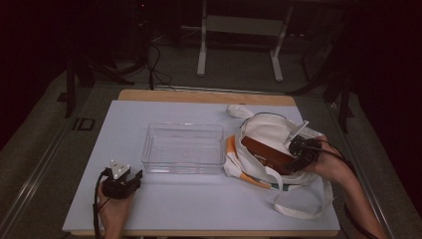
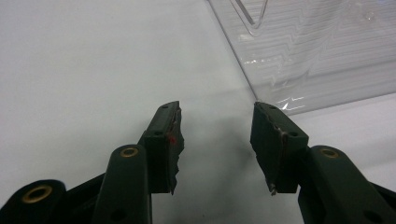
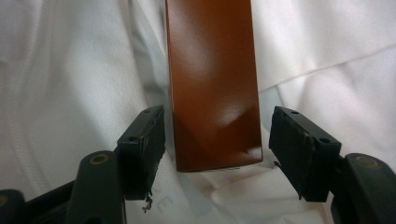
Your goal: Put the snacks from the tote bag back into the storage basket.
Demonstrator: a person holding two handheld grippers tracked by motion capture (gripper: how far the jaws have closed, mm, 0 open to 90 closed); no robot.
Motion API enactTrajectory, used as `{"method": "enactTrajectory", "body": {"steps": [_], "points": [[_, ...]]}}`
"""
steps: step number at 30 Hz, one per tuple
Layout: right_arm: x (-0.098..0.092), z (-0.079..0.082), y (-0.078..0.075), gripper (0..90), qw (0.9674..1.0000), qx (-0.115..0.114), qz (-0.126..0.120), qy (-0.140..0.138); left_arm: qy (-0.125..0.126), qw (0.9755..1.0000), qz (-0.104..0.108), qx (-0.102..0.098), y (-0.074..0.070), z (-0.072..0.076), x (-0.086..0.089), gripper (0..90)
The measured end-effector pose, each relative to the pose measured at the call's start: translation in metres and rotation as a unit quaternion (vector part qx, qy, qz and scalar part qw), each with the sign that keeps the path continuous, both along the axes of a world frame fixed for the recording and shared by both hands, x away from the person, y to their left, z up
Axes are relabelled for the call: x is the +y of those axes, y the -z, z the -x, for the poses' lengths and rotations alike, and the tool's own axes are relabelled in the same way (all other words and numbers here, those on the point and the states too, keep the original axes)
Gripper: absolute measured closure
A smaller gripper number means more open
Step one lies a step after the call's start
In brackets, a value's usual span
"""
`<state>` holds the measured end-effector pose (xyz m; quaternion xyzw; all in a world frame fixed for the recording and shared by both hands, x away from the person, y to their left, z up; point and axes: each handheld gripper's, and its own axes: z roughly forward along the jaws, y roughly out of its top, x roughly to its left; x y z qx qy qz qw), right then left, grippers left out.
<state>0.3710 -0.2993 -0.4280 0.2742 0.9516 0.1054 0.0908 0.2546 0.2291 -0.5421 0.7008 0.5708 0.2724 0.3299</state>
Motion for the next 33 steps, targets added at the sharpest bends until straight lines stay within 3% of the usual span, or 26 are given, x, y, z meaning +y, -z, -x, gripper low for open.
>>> {"method": "enactTrajectory", "body": {"steps": [10, 23, 33], "points": [[0.003, -0.014, 0.004, 34.9, 0.9986, 0.051, 0.012, -0.009, 0.001, 1.0000, 0.000, 0.001, 0.000, 0.000, 0.000, 53.5], [0.007, -0.028, 0.014, 35.4, 0.9929, 0.111, 0.038, -0.017, 0.001, 1.0000, 0.000, 0.001, 0.000, 0.000, 0.000, 53.2], [0.011, -0.033, 0.019, 37.4, 0.9912, 0.122, 0.047, -0.022, 0.002, 1.0000, 0.000, 0.001, 0.000, 0.000, 0.000, 53.0]]}}
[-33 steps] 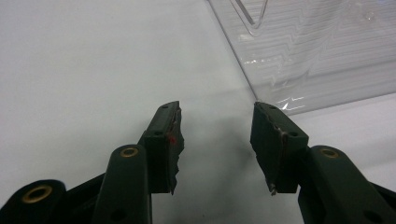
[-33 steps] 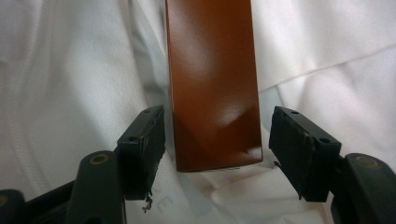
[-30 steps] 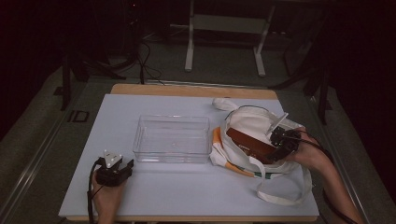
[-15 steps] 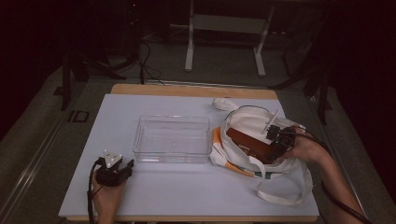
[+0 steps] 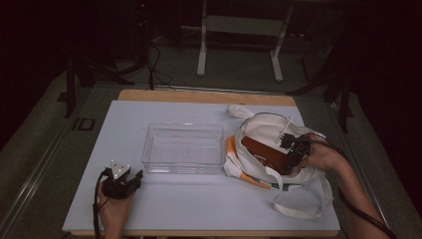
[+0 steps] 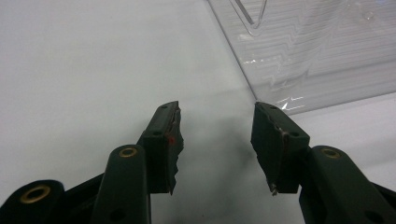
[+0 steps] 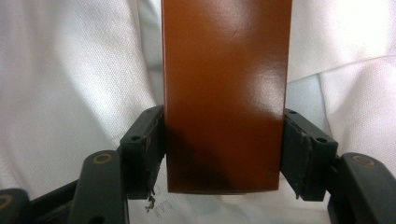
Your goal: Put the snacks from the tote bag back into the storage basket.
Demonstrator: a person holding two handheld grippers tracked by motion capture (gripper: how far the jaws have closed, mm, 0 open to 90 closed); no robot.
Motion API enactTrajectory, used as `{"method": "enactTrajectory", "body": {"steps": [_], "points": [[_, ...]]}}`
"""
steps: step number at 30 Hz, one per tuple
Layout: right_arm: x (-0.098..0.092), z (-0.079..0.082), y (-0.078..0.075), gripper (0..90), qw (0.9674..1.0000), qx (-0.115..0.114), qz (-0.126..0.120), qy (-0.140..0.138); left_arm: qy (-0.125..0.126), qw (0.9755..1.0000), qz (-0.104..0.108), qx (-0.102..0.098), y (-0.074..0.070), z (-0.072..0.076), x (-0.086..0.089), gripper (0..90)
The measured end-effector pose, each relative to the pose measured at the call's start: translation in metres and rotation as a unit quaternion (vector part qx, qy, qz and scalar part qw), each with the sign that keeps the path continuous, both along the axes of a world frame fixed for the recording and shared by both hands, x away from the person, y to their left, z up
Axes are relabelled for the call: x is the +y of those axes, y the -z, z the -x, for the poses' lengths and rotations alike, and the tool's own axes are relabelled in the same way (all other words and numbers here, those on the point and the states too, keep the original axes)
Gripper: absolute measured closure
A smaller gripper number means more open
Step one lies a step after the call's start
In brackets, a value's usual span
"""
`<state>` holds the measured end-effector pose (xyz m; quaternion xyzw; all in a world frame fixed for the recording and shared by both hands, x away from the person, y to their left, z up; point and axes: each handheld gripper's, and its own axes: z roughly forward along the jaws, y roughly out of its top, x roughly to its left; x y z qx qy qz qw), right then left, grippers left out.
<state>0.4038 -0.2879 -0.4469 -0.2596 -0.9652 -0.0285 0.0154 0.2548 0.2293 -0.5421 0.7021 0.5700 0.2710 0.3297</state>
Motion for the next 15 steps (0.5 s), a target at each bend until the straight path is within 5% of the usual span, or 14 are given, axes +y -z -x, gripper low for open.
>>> {"method": "enactTrajectory", "body": {"steps": [15], "points": [[-0.0024, -0.0047, 0.0084, 39.5, 0.9998, 0.021, -0.001, 0.005, 0.000, 1.0000, 0.000, 0.000, 0.0000, 0.0000, -0.0002, 52.7]]}}
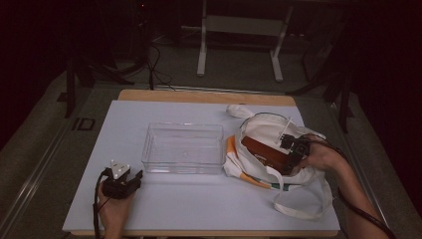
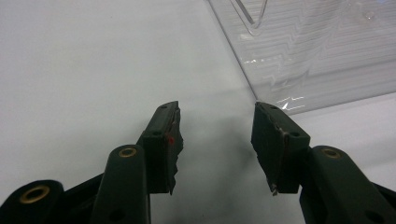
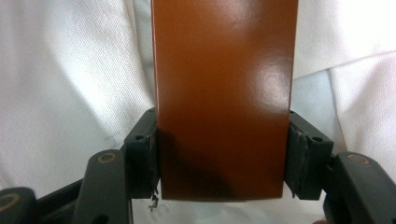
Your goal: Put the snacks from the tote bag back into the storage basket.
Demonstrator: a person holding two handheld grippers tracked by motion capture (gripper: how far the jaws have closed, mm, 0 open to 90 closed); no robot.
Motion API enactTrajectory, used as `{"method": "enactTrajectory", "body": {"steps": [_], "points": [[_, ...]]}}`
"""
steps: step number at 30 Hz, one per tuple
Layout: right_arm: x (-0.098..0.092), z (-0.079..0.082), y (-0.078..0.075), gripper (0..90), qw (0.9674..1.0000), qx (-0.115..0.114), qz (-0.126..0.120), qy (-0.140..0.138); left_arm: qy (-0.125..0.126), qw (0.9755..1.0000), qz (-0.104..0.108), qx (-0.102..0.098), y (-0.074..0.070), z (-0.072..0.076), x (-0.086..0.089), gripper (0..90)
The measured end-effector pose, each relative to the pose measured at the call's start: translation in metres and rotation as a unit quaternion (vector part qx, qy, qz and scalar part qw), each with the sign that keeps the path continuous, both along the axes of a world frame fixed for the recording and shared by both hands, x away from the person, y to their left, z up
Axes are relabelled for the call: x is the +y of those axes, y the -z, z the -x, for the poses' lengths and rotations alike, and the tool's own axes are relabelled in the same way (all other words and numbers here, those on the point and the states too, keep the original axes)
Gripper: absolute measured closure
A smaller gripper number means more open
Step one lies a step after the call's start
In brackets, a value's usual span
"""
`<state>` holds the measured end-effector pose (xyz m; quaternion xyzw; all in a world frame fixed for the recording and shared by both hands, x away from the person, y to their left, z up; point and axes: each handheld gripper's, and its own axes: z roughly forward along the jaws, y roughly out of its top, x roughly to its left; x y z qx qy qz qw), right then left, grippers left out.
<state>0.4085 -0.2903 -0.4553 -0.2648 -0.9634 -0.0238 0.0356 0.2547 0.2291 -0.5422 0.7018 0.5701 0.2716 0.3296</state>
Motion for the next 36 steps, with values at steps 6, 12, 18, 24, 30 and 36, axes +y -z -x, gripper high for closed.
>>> {"method": "enactTrajectory", "body": {"steps": [6, 12, 18, 24, 30, 36], "points": [[0.004, -0.001, 0.007, 39.2, 1.0000, 0.003, 0.007, -0.002, 0.000, 1.0000, 0.000, 0.000, 0.000, 0.000, 0.000, 52.7], [0.002, -0.001, 0.010, 39.9, 1.0000, 0.007, 0.002, -0.003, 0.000, 1.0000, 0.000, 0.000, 0.000, 0.000, 0.000, 52.7], [0.003, -0.002, 0.012, 40.1, 0.9999, 0.010, 0.004, -0.004, 0.000, 1.0000, 0.000, 0.000, 0.000, 0.000, 0.000, 52.6], [0.002, -0.003, 0.015, 40.1, 0.9998, 0.017, 0.004, -0.003, 0.000, 1.0000, 0.000, 0.000, 0.000, 0.000, 0.000, 52.6], [0.003, -0.003, 0.015, 40.5, 0.9998, 0.017, 0.004, -0.005, 0.000, 1.0000, -0.001, 0.000, 0.000, 0.000, 0.000, 52.5], [0.002, -0.002, 0.015, 40.6, 0.9999, 0.013, 0.001, -0.004, 0.000, 1.0000, -0.002, 0.000, 0.000, 0.000, 0.000, 52.5]]}}
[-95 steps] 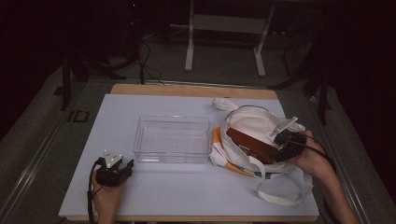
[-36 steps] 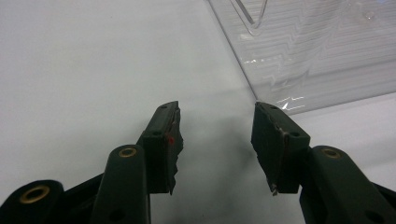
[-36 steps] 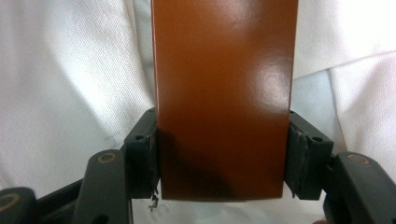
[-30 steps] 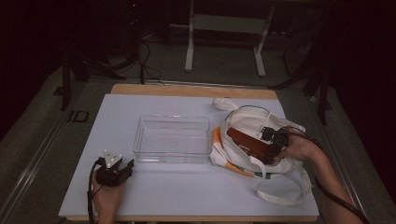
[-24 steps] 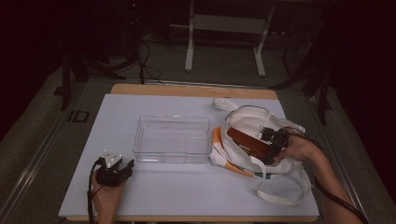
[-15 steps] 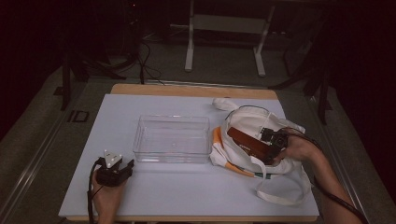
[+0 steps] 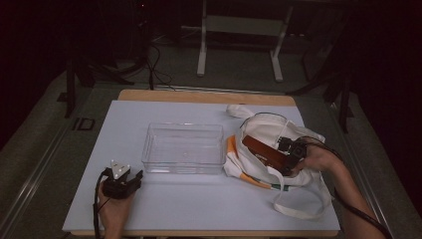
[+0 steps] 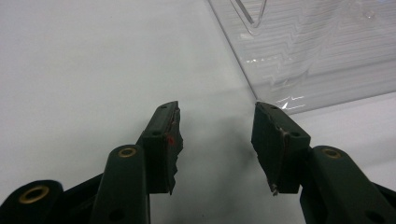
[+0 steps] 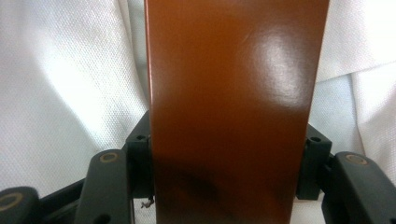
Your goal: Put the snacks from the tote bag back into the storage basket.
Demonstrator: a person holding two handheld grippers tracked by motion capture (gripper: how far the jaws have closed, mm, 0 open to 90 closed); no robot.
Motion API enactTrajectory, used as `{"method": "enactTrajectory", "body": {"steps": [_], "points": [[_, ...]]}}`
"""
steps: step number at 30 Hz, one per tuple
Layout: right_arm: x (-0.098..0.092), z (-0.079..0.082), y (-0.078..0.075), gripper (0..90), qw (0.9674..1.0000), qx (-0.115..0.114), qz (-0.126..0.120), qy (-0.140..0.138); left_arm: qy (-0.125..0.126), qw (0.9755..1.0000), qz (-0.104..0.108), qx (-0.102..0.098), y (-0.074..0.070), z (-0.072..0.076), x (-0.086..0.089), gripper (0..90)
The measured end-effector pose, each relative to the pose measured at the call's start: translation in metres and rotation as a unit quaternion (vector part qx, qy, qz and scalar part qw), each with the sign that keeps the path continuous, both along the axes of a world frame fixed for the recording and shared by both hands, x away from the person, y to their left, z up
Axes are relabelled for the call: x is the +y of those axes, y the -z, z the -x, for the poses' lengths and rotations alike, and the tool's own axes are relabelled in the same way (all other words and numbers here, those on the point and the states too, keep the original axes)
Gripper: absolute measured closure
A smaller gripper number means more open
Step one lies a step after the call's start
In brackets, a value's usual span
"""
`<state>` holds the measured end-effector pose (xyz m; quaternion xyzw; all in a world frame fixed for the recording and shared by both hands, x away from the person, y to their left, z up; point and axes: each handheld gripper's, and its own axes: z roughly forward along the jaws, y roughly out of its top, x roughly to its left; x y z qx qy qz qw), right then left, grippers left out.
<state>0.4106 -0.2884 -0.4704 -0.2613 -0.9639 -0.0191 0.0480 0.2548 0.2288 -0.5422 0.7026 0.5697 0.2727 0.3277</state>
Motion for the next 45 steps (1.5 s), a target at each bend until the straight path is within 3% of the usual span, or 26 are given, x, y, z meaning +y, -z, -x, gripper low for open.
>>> {"method": "enactTrajectory", "body": {"steps": [23, 45], "points": [[0.003, 0.003, -0.003, 42.3, 0.9998, -0.010, 0.009, -0.015, 0.001, 1.0000, 0.000, 0.000, 0.000, 0.000, 0.000, 52.4], [-0.002, 0.004, -0.019, 42.7, 0.9993, -0.027, -0.011, -0.026, 0.000, 1.0000, 0.000, 0.000, 0.000, 0.000, 0.000, 52.4]]}}
